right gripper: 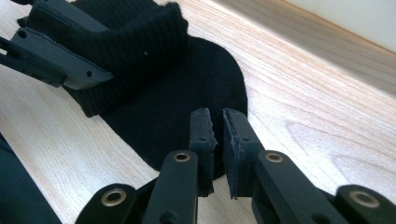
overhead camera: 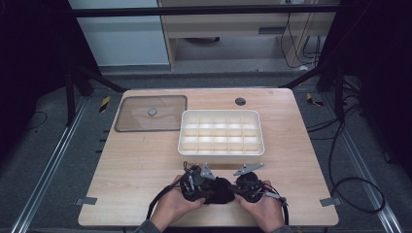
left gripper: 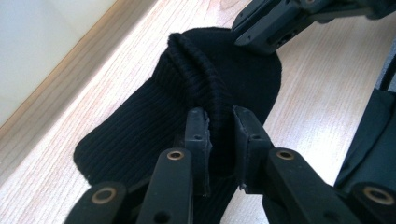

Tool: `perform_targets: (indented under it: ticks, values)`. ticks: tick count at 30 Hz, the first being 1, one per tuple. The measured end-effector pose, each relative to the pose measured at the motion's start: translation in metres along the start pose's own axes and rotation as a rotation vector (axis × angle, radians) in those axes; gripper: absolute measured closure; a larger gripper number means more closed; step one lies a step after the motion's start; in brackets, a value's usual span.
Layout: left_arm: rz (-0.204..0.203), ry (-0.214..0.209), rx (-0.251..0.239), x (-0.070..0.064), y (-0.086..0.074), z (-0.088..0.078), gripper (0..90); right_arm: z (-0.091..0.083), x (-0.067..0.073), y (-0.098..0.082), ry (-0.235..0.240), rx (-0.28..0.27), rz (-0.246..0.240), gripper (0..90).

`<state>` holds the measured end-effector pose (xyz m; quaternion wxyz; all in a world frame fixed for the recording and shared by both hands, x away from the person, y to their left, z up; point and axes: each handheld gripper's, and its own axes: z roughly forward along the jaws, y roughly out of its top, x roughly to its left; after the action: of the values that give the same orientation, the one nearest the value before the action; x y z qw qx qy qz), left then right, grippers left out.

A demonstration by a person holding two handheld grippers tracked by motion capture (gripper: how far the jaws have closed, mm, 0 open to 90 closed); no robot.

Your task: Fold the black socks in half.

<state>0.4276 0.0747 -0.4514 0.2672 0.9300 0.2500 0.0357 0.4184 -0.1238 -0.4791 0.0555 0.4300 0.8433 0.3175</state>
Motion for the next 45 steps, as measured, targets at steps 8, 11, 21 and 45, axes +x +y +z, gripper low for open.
perform_targets:
  ticks: [8, 11, 21, 45]
  values:
    - [-0.026, -0.029, -0.039, -0.004, 0.002, -0.001, 67.6, 0.001, 0.002, 0.001, 0.003, -0.003, -0.003, 82.1]
    - [-0.027, -0.030, -0.046, -0.005, 0.002, -0.003, 66.9, 0.000, 0.002, 0.001, 0.003, -0.005, -0.003, 81.4]
    - [-0.034, -0.040, -0.081, -0.006, 0.002, -0.011, 64.0, -0.006, 0.001, 0.001, -0.004, -0.021, -0.001, 77.2]
    - [-0.031, 0.061, -0.090, -0.001, -0.001, -0.021, 57.9, -0.015, 0.001, 0.007, -0.025, -0.044, 0.001, 69.1]
